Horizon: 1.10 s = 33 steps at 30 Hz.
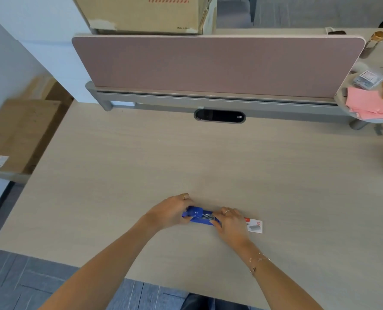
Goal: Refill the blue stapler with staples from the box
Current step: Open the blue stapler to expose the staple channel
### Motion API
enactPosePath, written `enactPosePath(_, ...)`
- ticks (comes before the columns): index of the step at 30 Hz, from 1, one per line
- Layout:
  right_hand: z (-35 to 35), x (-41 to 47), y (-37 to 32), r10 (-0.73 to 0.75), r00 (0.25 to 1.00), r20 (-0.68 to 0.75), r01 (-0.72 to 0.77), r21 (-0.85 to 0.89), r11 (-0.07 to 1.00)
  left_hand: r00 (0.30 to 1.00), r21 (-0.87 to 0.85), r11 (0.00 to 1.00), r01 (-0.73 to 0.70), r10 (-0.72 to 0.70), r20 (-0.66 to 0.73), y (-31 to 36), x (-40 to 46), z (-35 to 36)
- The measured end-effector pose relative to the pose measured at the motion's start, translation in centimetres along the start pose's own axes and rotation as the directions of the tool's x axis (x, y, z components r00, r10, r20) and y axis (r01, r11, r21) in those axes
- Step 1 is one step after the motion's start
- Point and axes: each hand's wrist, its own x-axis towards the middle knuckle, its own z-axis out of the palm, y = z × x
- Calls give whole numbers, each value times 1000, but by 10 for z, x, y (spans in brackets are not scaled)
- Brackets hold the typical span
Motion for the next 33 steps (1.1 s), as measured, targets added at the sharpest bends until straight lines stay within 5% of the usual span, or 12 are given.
enactPosePath(20, -3, 0, -6, 7, 1000, 11, -6, -104, 995, 984, -71, 988, 137, -144, -102, -56, -37, -15)
enactPosePath(33, -4, 3, -6, 7, 999, 50, -3, -82, 997, 976, 189, 957, 219, -213, -54, -85, -27, -10)
